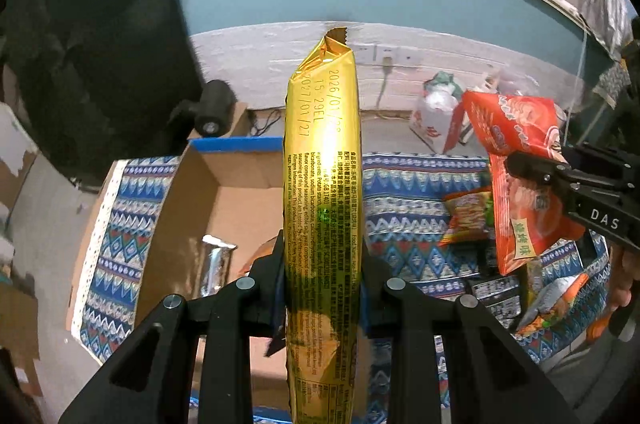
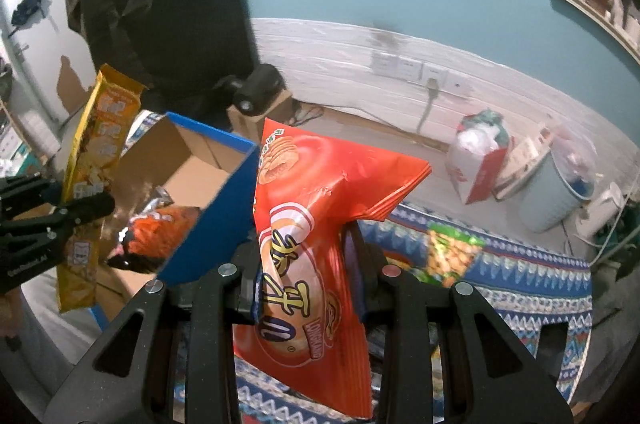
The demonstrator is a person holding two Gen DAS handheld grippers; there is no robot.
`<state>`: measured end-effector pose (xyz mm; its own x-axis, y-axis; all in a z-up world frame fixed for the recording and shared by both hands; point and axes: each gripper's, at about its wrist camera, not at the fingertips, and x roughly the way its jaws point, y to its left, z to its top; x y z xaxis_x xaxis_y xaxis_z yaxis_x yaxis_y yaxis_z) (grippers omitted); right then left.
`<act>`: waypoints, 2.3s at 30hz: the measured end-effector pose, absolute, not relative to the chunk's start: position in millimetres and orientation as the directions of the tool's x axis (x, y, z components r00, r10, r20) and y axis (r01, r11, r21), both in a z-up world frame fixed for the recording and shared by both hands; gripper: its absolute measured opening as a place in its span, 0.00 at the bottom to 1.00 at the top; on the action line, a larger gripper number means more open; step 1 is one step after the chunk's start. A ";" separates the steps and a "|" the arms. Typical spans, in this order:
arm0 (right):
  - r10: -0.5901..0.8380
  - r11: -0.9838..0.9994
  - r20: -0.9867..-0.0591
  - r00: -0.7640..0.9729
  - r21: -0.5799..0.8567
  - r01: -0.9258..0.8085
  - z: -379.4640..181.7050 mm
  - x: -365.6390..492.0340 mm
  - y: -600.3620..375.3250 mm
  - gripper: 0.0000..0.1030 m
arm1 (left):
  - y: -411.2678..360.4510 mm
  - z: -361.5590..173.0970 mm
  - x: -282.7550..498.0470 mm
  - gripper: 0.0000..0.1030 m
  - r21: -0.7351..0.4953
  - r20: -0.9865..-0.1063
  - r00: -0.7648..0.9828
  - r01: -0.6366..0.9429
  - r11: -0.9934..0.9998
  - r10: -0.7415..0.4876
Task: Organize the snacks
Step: 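Carry the red bag with the right tool while the left tool carries the gold pack to the box, then open the right tool over the box while the left tool releases the gold pack inside, then move both open tools back over the remaining snacks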
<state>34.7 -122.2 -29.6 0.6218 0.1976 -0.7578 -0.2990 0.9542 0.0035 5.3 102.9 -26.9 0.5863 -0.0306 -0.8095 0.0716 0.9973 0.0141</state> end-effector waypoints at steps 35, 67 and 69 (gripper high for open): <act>0.327 0.869 -0.804 0.496 0.049 -0.493 -65.9 79.3 42.8 0.30 | 210.8 -58.5 9.5 0.54 0.029 -0.846 0.519 -0.191 0.981 0.126; 0.321 0.875 -0.821 0.473 0.066 -0.480 -58.2 63.6 17.4 0.68 | 169.7 -43.2 2.0 0.67 -0.045 -0.850 0.528 -0.074 0.996 0.001; 0.307 0.880 -0.824 0.476 0.055 -0.472 -56.4 59.2 6.8 0.68 | 160.3 -42.4 1.8 0.67 -0.051 -0.850 0.527 -0.049 0.997 -0.017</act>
<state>59.2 6.8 -56.4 0.4758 0.3072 -0.8241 -0.4723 0.8797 0.0553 1.8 160.3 -42.4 0.5269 -0.0172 -0.8497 -0.0495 0.9975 -0.0508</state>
